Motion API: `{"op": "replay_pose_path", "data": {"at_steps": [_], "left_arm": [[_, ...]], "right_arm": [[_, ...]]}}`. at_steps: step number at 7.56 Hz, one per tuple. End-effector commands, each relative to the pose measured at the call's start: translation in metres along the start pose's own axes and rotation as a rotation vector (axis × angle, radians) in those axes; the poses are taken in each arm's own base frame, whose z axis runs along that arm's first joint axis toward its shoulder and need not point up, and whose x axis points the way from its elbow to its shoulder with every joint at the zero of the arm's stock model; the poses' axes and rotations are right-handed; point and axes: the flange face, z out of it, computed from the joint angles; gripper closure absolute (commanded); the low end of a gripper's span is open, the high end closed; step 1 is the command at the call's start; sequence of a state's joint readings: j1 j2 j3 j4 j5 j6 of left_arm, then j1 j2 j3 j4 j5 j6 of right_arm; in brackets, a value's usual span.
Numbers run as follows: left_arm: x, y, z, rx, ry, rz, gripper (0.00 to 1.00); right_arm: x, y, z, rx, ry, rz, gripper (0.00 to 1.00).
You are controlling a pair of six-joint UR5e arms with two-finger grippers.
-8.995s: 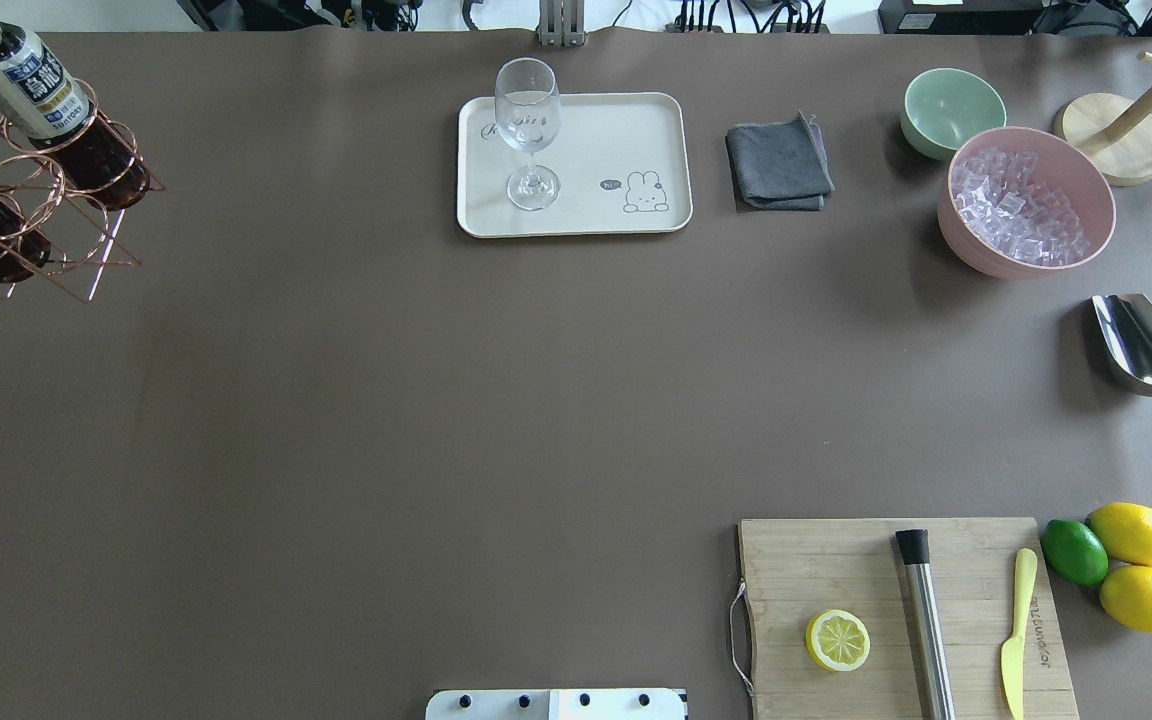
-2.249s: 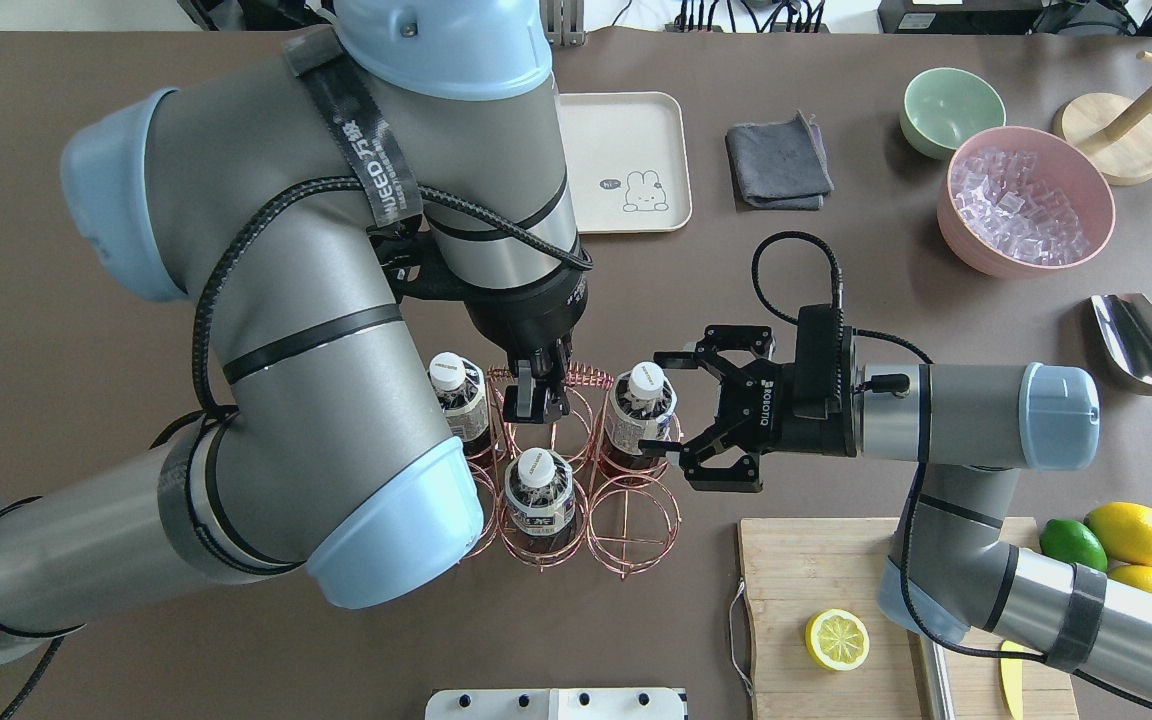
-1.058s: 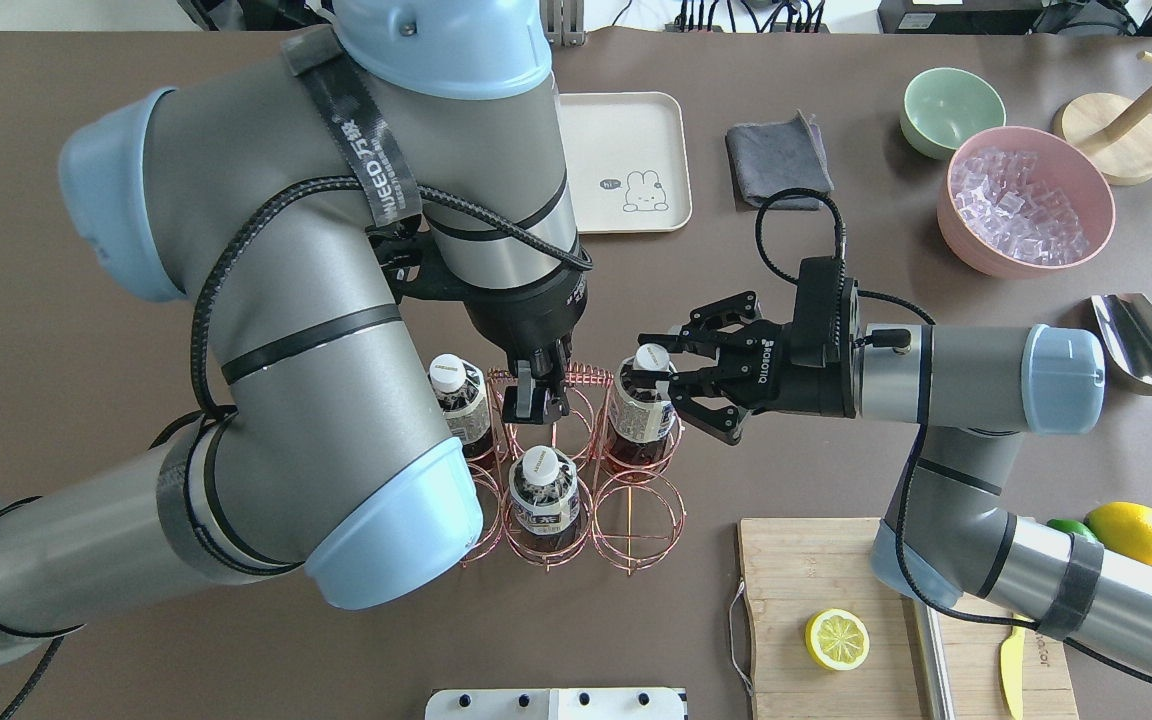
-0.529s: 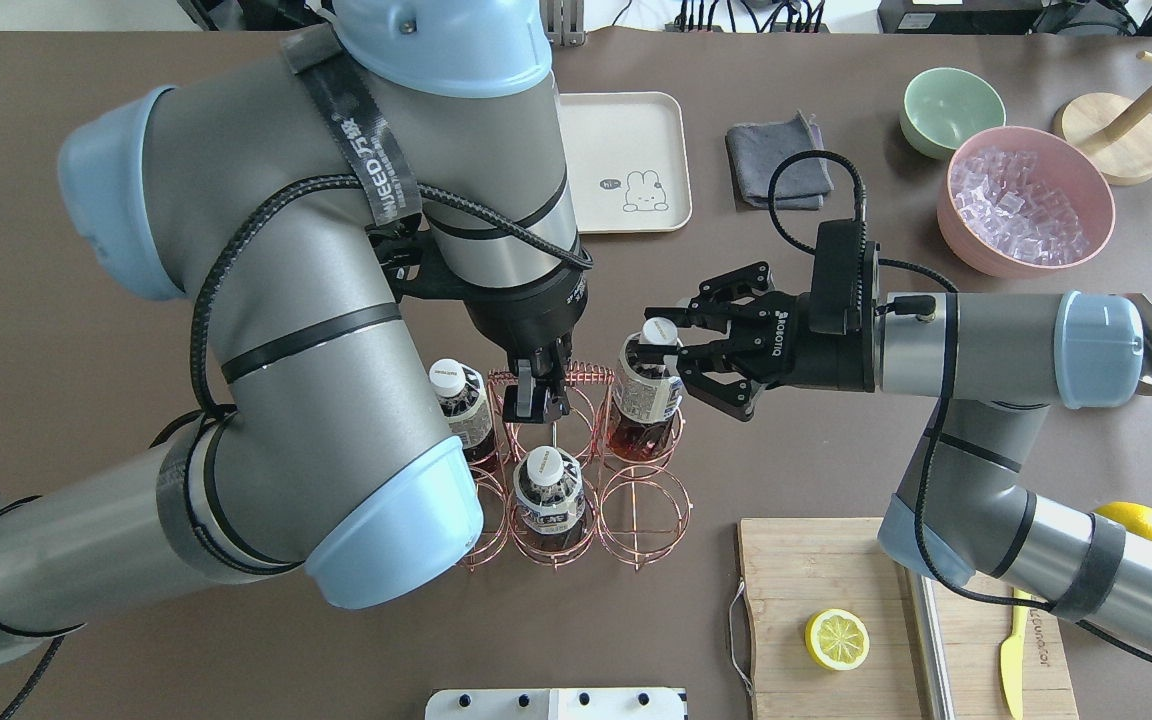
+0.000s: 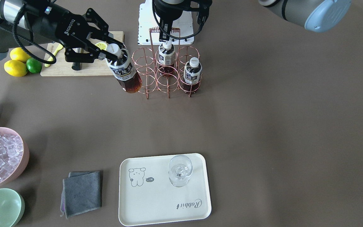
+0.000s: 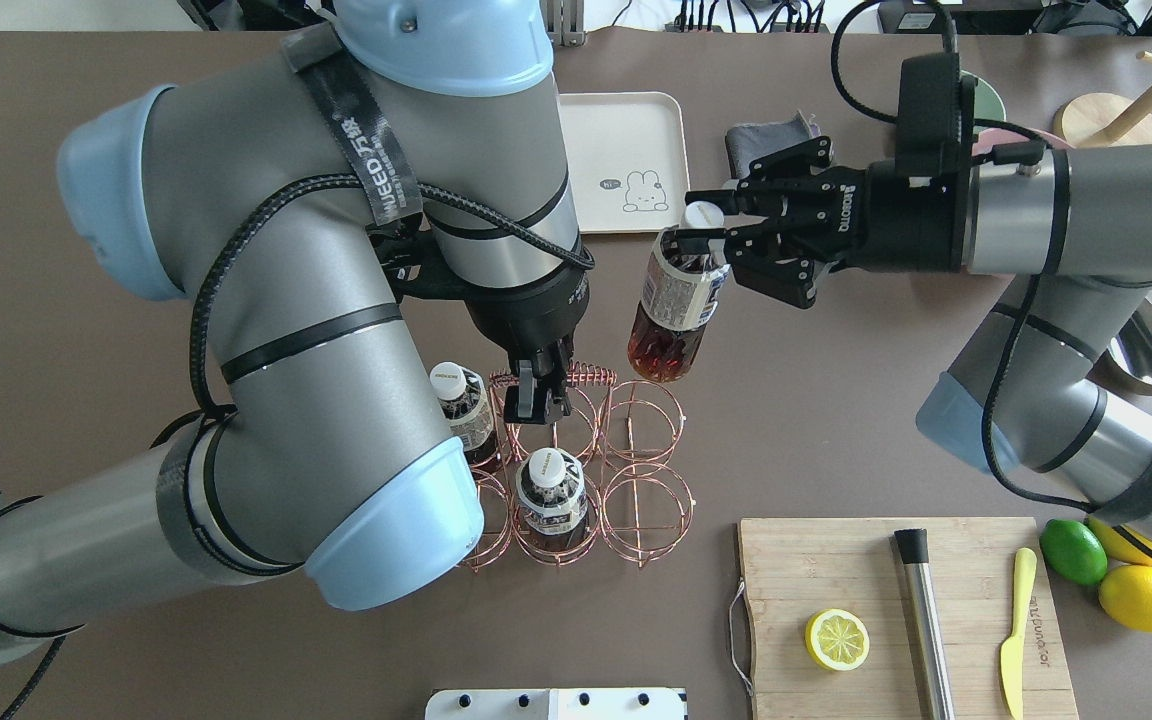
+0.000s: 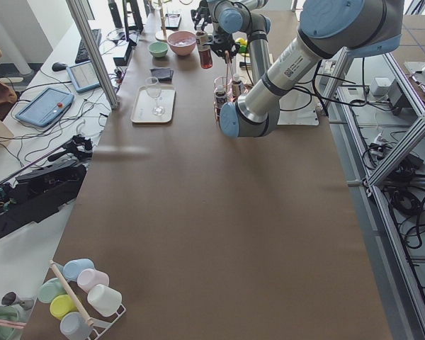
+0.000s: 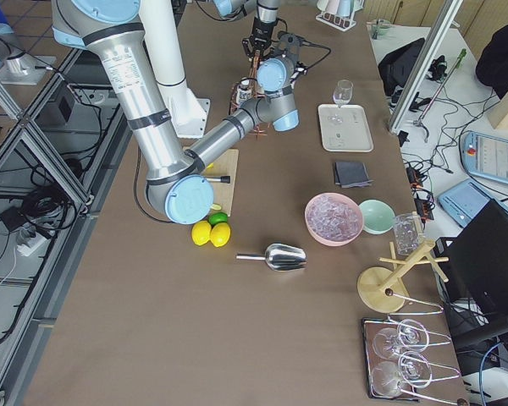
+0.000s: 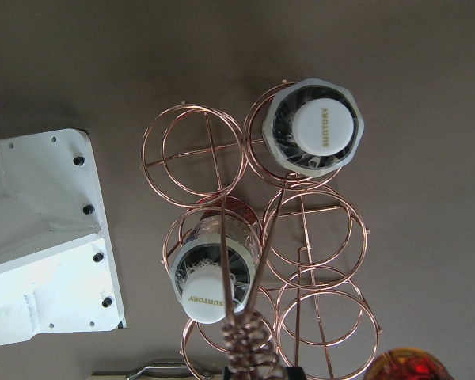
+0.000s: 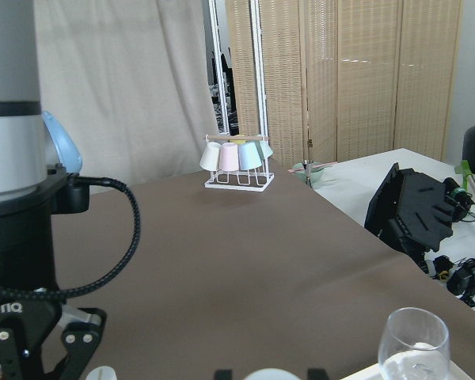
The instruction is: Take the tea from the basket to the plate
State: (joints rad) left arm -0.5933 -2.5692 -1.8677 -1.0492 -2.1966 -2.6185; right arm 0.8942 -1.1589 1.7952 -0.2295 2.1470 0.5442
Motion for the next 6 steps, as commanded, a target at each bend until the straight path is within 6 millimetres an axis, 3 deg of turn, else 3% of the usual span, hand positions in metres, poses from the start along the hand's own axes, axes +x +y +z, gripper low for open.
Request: {"op": "replay_pose_path", "data": {"at_steps": [1,2,4,5,6], "left_arm": [[-0.002,-0.002,-0.002,0.008,-0.004,-0.007,1.0],[-0.003,-0.003,-0.004,0.007,-0.003,-0.007,1.0],[0.01,-0.017,-0.018,0.033,0.011,-0.054,1.0],[0.021,-0.027,-0.034,0.034,0.032,-0.081,1.0],[0.021,-0.026,-0.055,0.05,0.04,-0.106,1.0]], "right_arm": [[0.053,-0.036,-0.027,0.003,0.119,-0.009,1.0],[0.091,-0.045,-0.027,-0.004,0.181,-0.001,1.0],[0.166,-0.045,-0.004,-0.012,0.334,0.033,1.0],[0.192,-0.033,0.017,-0.017,0.408,0.033,1.0],[0.205,-0.016,0.038,-0.012,0.467,0.027,1.0]]}}
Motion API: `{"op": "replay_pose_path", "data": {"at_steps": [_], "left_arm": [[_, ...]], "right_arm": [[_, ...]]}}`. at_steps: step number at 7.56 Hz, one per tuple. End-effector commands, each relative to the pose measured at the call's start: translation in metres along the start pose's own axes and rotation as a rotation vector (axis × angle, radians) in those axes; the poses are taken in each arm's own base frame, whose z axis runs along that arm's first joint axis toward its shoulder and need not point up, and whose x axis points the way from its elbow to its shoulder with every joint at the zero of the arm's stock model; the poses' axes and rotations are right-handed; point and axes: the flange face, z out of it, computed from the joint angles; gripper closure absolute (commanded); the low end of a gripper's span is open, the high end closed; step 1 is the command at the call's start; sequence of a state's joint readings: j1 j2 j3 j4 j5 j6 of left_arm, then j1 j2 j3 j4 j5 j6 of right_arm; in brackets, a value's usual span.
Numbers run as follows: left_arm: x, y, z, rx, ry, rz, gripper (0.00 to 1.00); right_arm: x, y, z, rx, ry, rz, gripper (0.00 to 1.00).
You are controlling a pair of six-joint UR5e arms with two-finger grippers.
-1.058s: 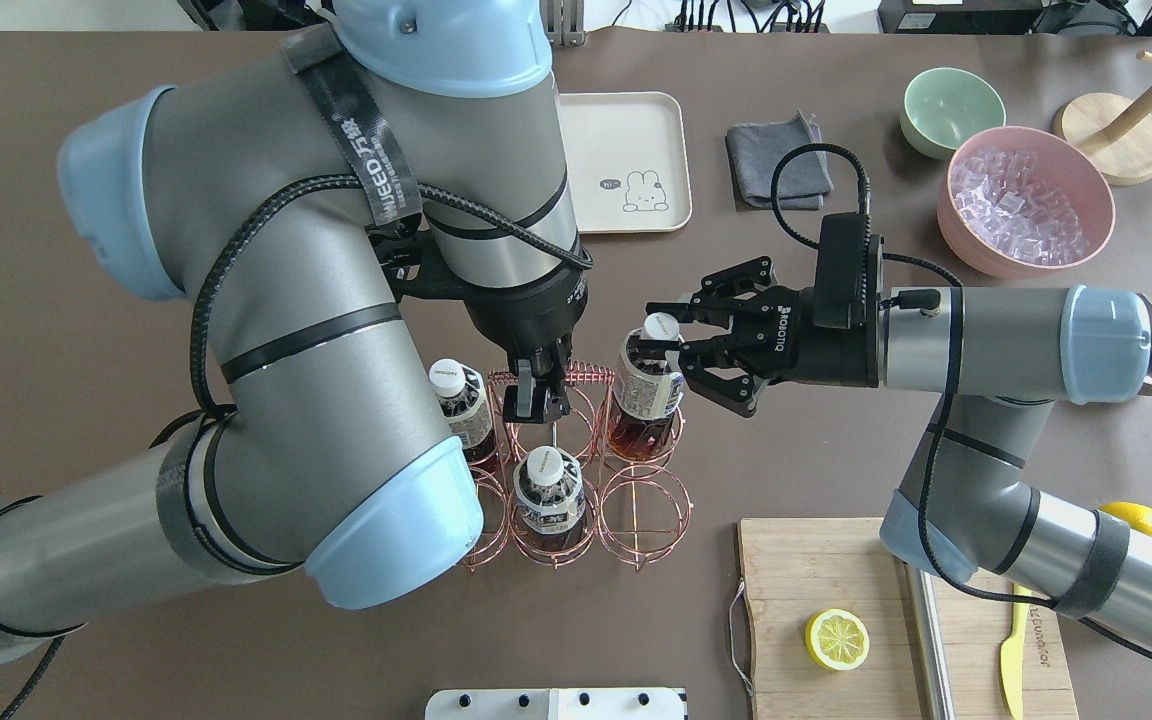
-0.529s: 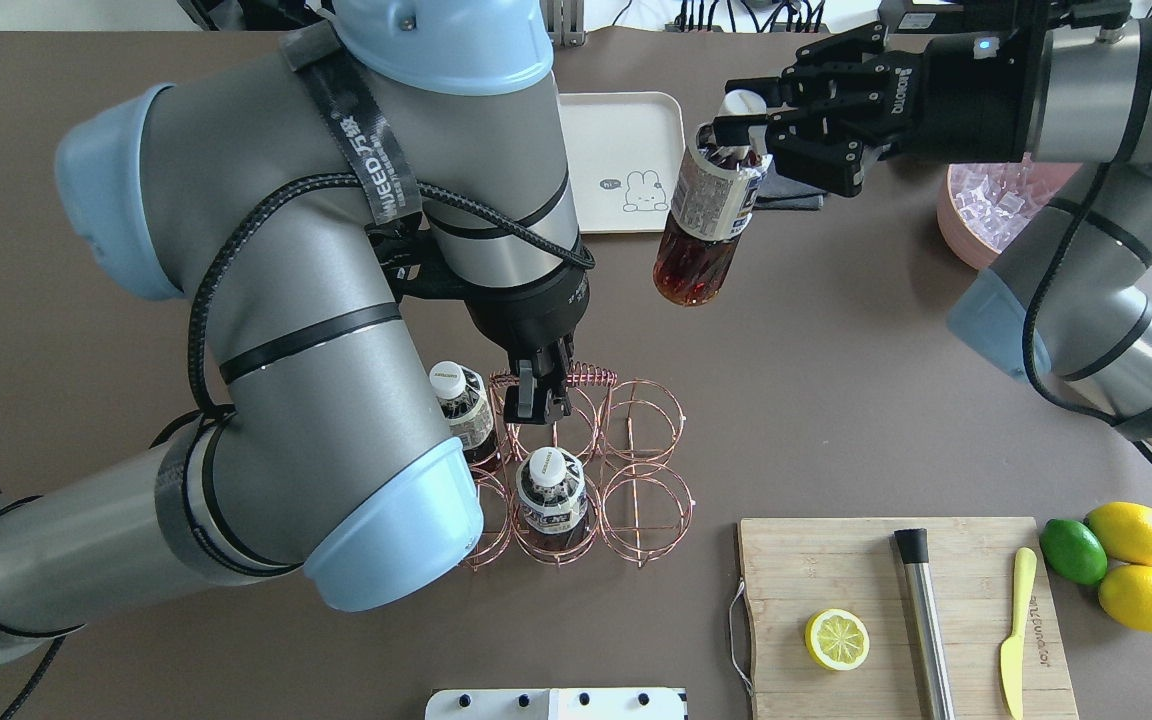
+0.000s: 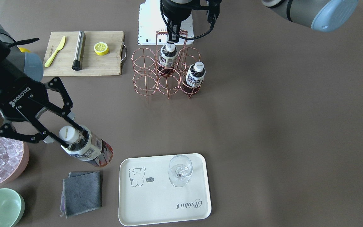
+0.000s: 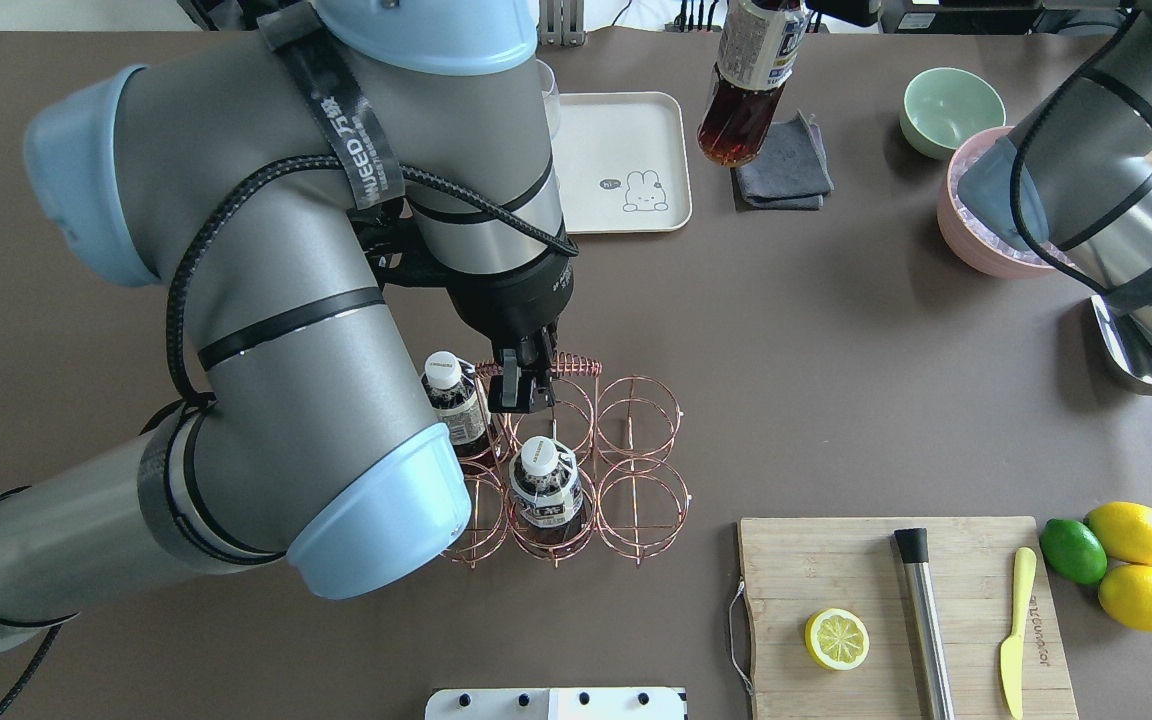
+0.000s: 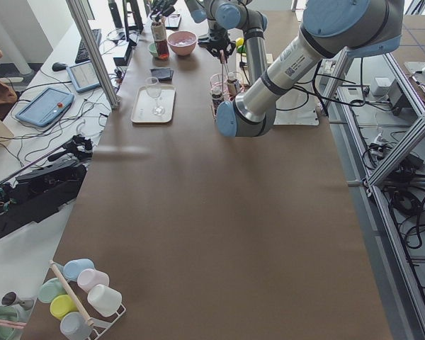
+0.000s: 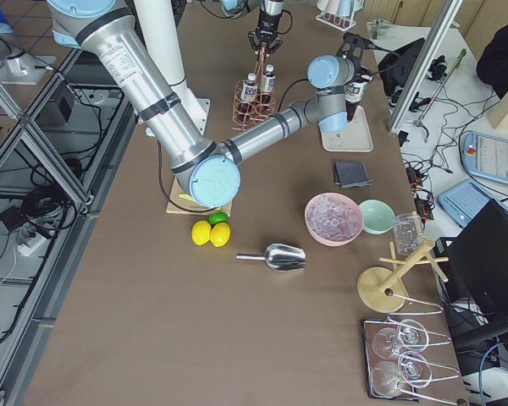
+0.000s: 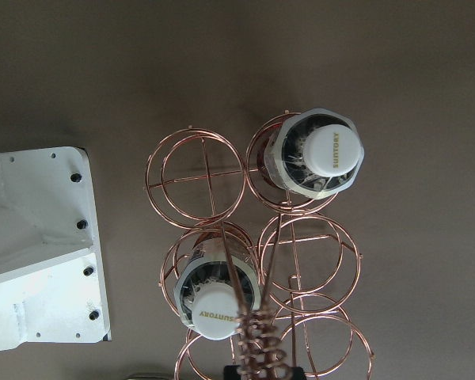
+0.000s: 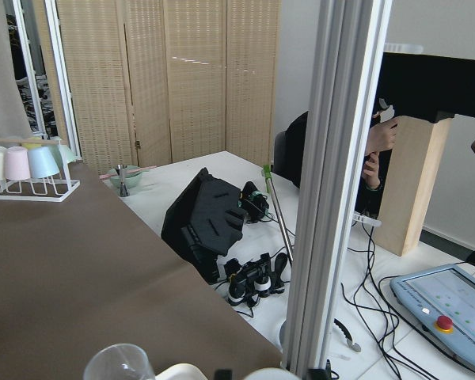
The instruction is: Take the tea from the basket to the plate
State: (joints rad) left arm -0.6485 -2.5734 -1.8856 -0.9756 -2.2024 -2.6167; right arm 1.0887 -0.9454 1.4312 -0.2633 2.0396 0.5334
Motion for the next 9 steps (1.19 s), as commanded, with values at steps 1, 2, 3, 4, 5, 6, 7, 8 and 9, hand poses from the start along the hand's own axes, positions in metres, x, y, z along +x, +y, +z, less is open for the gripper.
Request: {"op": "replay_pose_path", "data": {"at_steps": [1,2,3,4,5,6,7,8,9], "left_arm": [[0.006,-0.008,-0.036,0.037,0.011,-0.021,1.0],[0.008,-0.019,-0.038,0.048,0.013,-0.035,1.0],[0.02,-0.039,-0.057,0.061,0.042,-0.082,1.0],[0.024,-0.065,-0.071,0.097,0.044,-0.078,1.0],[0.035,-0.09,-0.087,0.137,0.045,-0.082,1.0],[0.053,-0.127,-0.085,0.167,0.044,-0.094,1.0],[0.066,-0.158,-0.089,0.186,0.049,-0.074,1.0],[0.082,-0.196,-0.1,0.206,0.057,-0.051,1.0],[0.094,-0.235,-0.098,0.234,0.043,-0.052,1.0]], "right_arm": [[0.009,0.045,0.072,0.044,0.174,0.005,1.0],[-0.006,0.068,0.091,0.058,0.201,0.013,1.0],[-0.021,0.087,0.105,0.066,0.216,0.02,1.0],[-0.036,0.108,0.118,0.061,0.23,0.028,1.0],[-0.047,0.129,0.126,0.075,0.233,0.032,1.0],[-0.057,0.148,0.134,0.082,0.242,0.037,1.0],[-0.063,0.154,0.137,0.074,0.237,0.039,1.0],[-0.067,0.157,0.14,0.071,0.235,0.039,1.0],[-0.069,0.159,0.141,0.07,0.233,0.039,1.0]]}}
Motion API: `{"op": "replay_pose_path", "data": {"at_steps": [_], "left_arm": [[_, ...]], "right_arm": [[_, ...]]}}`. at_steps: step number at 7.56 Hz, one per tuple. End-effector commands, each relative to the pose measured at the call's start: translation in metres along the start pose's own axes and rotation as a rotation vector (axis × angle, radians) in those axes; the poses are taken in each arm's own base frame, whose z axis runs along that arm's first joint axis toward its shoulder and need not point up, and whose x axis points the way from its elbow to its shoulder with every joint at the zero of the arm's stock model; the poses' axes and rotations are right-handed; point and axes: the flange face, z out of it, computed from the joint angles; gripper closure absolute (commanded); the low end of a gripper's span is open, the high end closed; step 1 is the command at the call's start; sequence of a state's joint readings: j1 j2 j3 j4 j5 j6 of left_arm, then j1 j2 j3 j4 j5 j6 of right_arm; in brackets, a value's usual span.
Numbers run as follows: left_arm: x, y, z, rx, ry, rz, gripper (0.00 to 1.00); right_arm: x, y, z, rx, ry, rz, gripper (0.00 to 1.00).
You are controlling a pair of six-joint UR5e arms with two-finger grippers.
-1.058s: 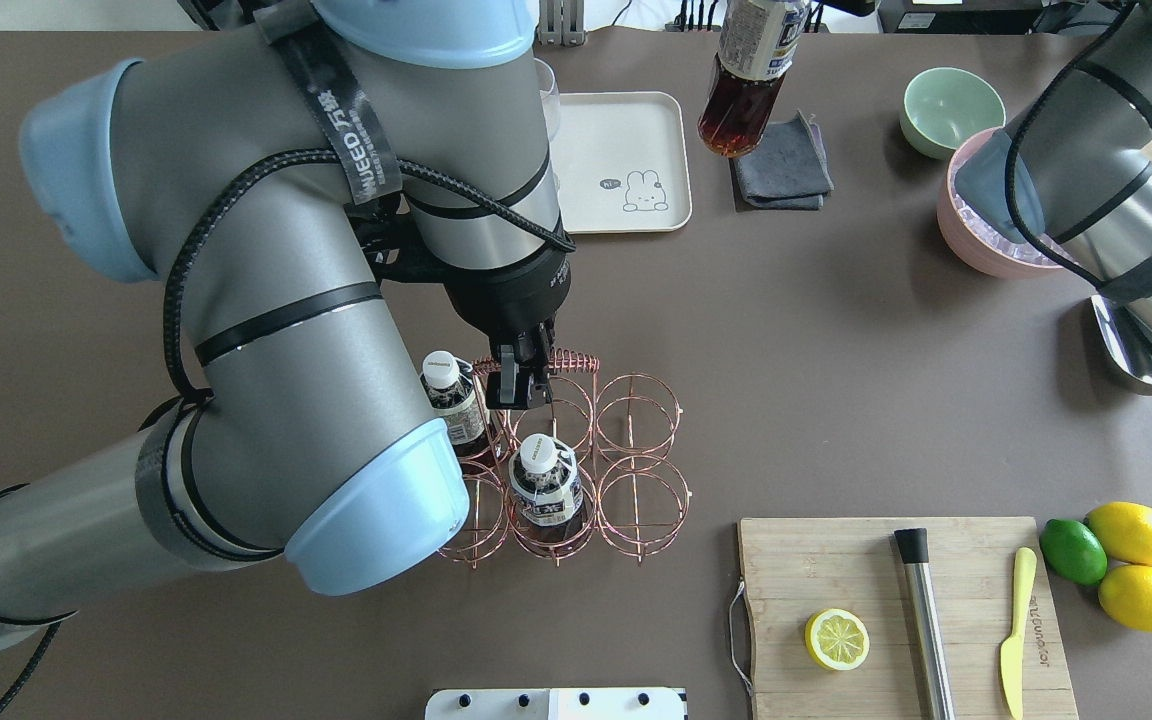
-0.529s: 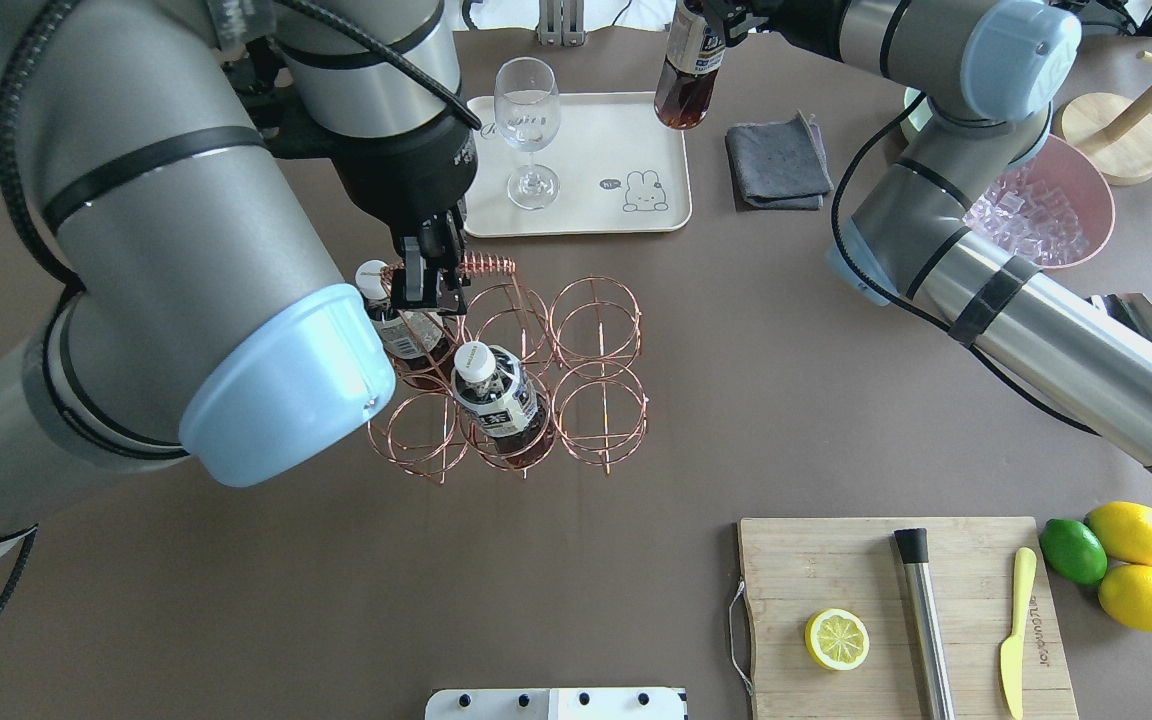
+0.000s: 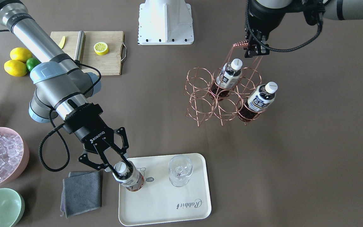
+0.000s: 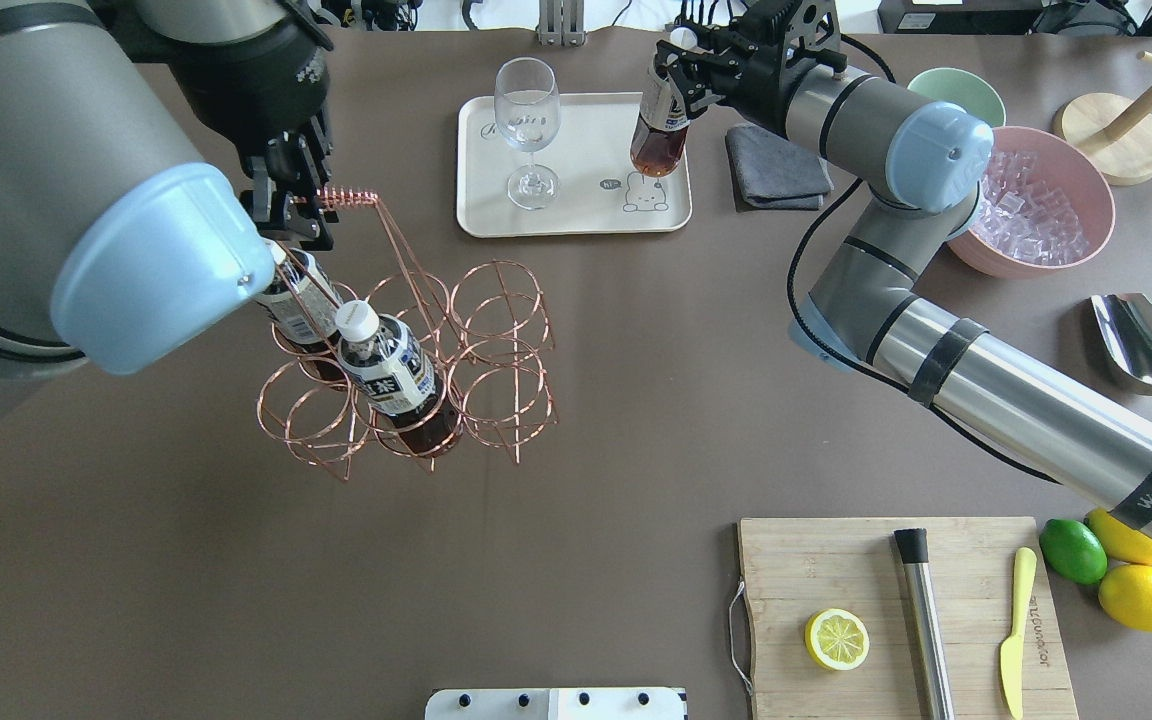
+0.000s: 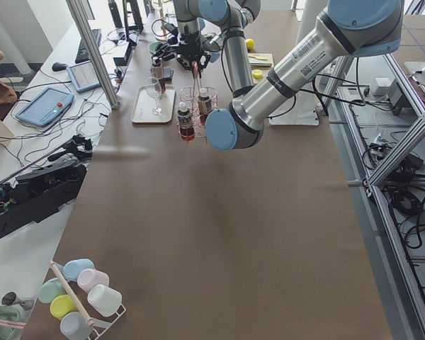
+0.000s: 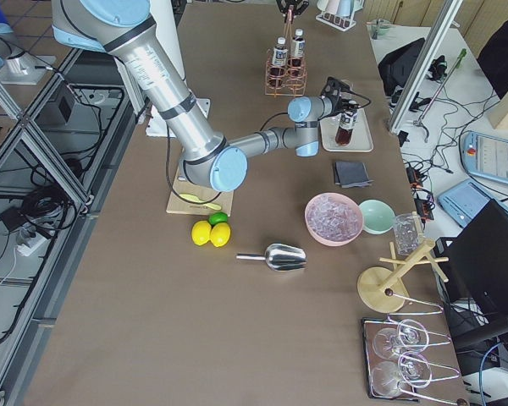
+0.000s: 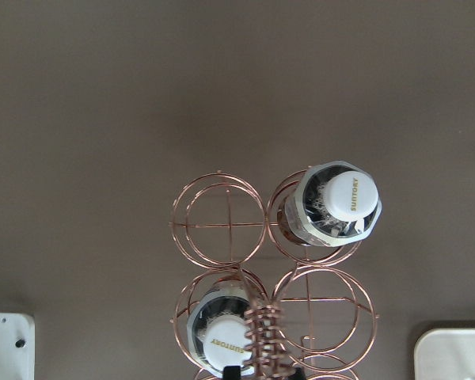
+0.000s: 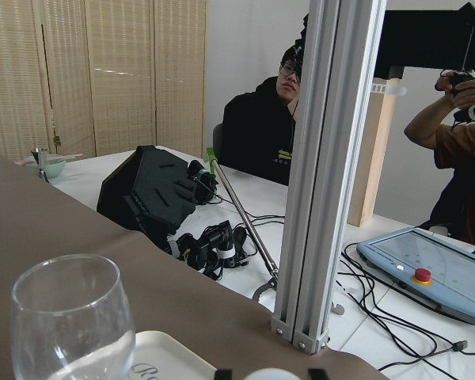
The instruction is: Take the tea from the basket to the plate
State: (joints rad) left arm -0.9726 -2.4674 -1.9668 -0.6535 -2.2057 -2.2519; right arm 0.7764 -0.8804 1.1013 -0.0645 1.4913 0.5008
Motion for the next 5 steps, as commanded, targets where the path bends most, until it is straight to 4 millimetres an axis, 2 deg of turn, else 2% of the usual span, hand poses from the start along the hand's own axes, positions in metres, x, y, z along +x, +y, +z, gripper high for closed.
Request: {"op": "replay_pose_path", "data": {"at_steps": [1,2,3,4,5], "left_arm": [[0.039,-0.098,0.02,0.066,-0.028,0.033,1.0],[0.052,-0.126,0.028,0.082,-0.051,0.056,1.0],[0.068,-0.156,0.027,0.099,-0.06,0.05,1.0],[0.095,-0.193,0.022,0.107,-0.076,0.057,1.0],[0.118,-0.21,0.022,0.108,-0.083,0.089,1.0]], "right_arm": [[-0.007,0.007,0.001,-0.004,-0.004,0.001,1.0],[-0.007,0.007,0.001,-0.004,-0.004,0.001,1.0],[-0.007,0.007,0.001,-0.004,-0.004,0.001,1.0],[-0.008,0.005,0.001,0.0,-0.007,-0.001,0.71],[-0.01,0.004,0.001,0.004,-0.009,0.001,0.01]]}}
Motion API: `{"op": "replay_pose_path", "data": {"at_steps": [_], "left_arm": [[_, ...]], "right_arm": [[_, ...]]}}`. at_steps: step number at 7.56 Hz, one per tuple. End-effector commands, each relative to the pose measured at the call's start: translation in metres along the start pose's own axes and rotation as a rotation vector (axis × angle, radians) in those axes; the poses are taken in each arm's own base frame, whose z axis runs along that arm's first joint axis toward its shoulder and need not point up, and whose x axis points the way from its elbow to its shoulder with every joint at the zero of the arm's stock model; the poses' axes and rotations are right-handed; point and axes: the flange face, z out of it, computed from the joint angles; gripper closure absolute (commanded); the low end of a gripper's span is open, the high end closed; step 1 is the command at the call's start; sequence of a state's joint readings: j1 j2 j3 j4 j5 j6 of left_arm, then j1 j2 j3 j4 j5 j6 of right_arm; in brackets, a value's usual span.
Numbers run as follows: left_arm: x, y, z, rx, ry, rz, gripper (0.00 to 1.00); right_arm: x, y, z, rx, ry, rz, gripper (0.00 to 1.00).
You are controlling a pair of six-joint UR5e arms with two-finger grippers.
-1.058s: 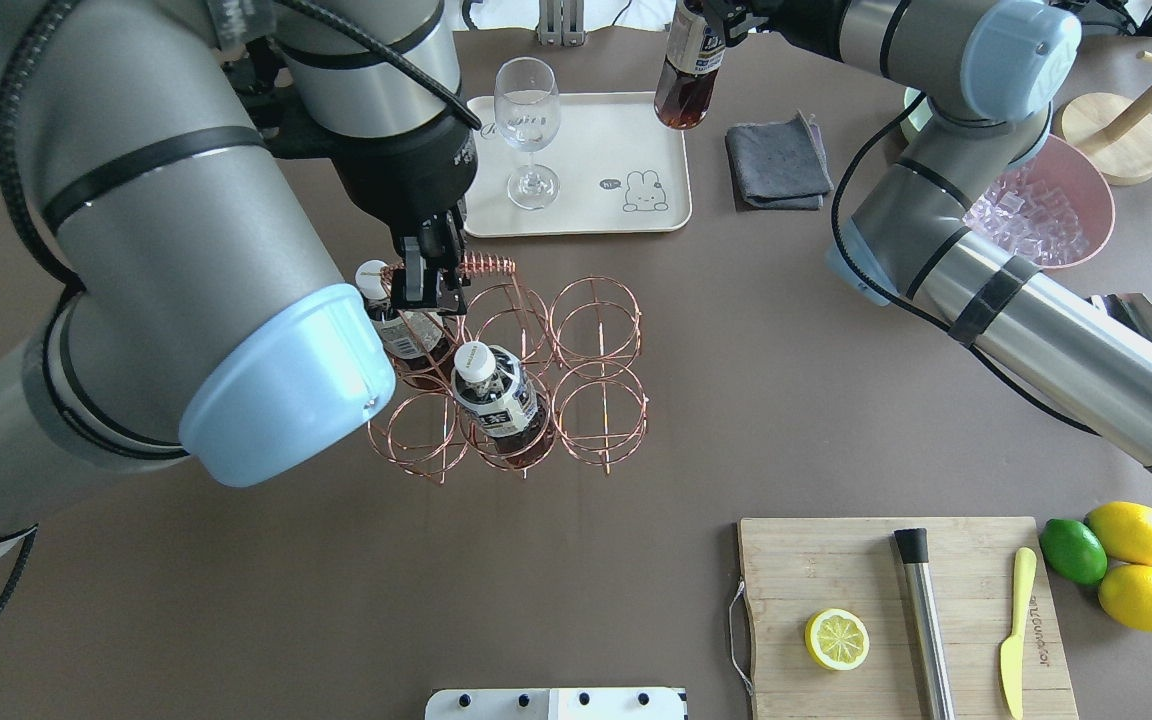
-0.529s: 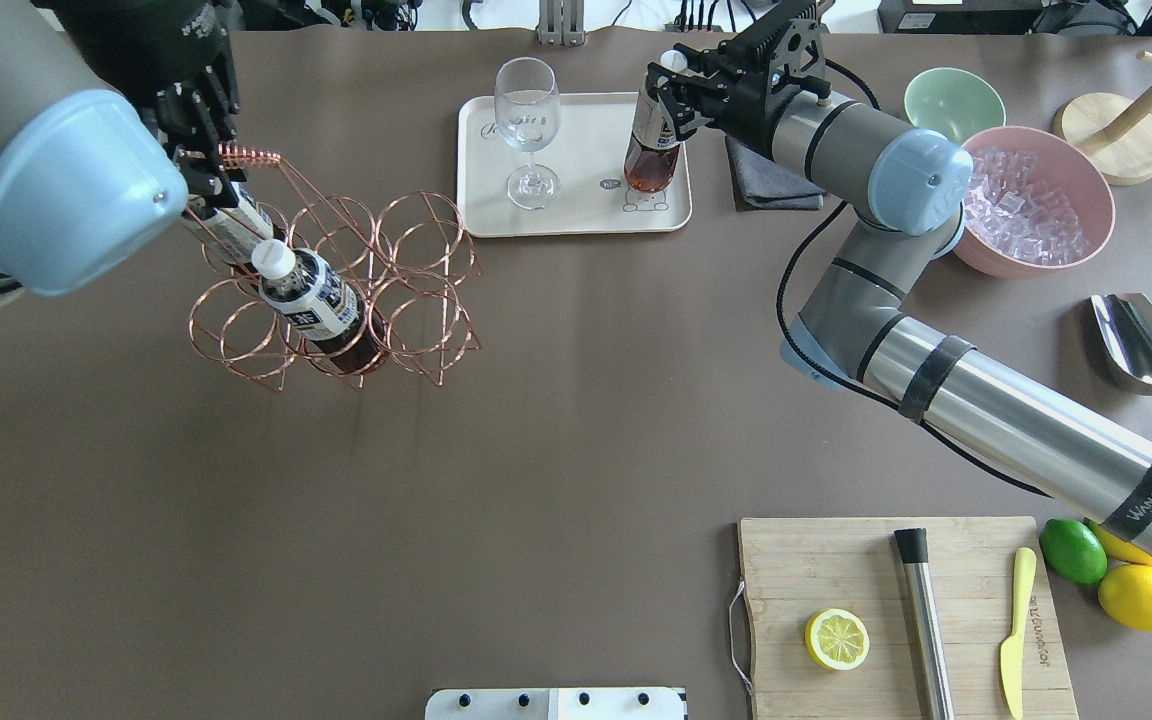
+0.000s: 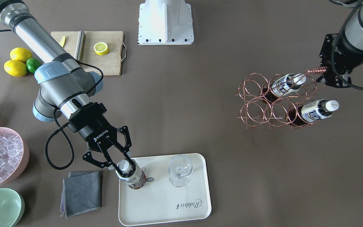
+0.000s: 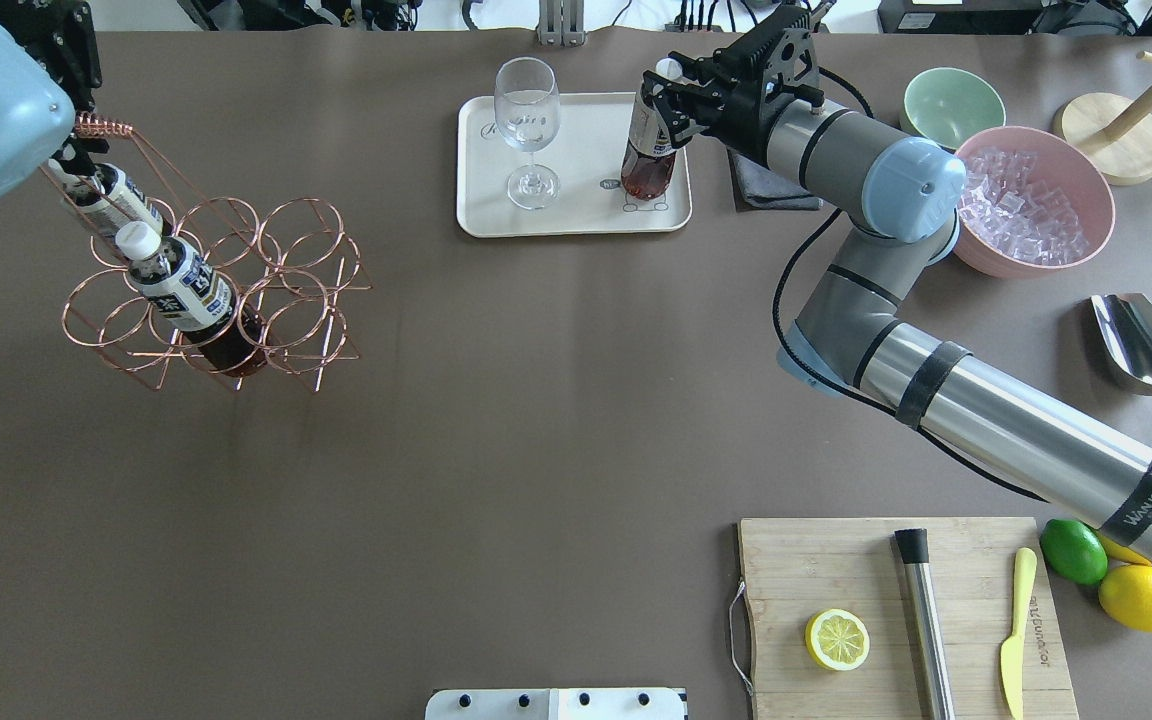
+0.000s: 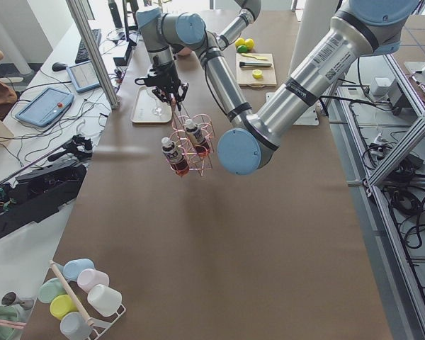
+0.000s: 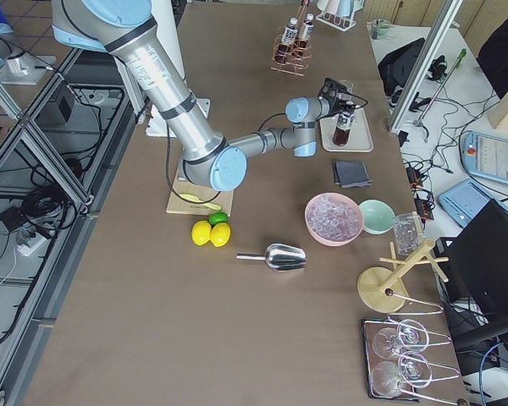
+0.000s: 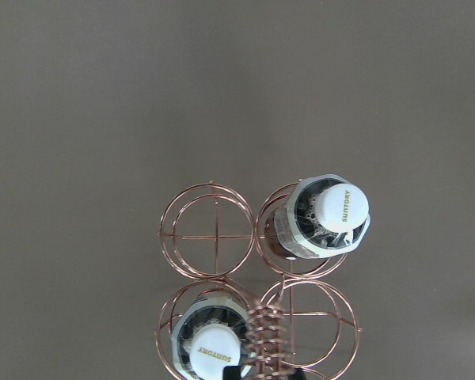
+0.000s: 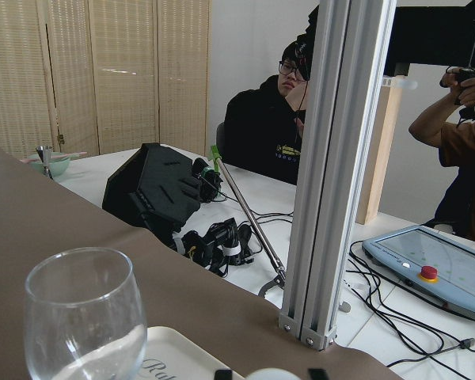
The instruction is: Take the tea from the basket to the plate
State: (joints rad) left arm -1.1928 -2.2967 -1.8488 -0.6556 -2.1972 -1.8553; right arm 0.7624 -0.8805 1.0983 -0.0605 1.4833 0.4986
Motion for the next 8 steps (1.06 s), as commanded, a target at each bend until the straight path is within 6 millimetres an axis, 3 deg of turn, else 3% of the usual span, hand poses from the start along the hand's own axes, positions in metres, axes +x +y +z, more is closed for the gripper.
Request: {"op": "replay_pose_path", "data": {"at_steps": [1,3,4,5,8], "left_arm": [[0.046,-0.055,0.001,0.01,-0.011,0.03,1.0],[0.082,-0.08,0.018,0.077,0.027,0.035,1.0],[0.098,-0.107,0.022,0.083,0.06,0.024,1.0],[0.115,-0.131,0.046,0.116,0.054,0.081,1.0],[0.14,-0.195,0.049,0.124,0.081,0.055,1.0]], "right_arm": [[-0.002,-0.002,-0.001,0.007,-0.005,0.001,0.0],[-0.004,-0.004,-0.001,0.01,-0.009,0.001,0.0],[-0.002,-0.007,-0.002,0.011,-0.01,0.001,0.0],[0.006,-0.013,-0.004,0.012,-0.014,-0.003,0.0],[0.039,-0.047,-0.02,-0.035,-0.138,-0.014,0.0]]}}
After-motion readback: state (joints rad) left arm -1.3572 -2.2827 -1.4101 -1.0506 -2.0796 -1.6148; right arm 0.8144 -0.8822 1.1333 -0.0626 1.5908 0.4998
